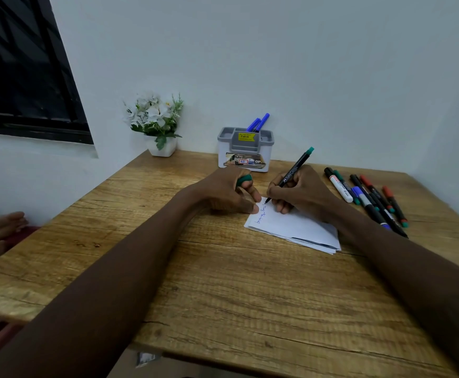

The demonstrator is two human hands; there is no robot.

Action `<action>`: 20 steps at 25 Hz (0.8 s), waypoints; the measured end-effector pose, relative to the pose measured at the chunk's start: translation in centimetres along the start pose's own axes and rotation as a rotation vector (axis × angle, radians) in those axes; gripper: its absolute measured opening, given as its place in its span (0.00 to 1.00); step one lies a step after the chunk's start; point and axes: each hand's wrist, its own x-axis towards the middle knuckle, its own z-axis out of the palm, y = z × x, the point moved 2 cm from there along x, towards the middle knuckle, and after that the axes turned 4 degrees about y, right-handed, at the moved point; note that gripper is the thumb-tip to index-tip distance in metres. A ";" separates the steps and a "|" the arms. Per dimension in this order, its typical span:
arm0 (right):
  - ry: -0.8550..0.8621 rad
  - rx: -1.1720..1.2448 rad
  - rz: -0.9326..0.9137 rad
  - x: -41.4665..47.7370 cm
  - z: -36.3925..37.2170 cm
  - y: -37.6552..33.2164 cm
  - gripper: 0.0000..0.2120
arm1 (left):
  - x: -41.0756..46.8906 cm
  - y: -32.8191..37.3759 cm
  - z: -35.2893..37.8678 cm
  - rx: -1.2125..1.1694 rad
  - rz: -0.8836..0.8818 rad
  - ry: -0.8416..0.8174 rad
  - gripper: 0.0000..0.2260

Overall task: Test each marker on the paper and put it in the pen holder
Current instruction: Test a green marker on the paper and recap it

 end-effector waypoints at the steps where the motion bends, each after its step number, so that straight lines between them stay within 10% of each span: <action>1: 0.006 0.002 0.005 0.0 0.0 0.0 0.05 | 0.0 0.0 0.0 -0.002 -0.004 0.001 0.19; 20: 0.051 -0.006 0.053 0.5 -0.1 0.5 0.07 | 0.2 -0.2 0.0 0.005 0.002 -0.011 0.19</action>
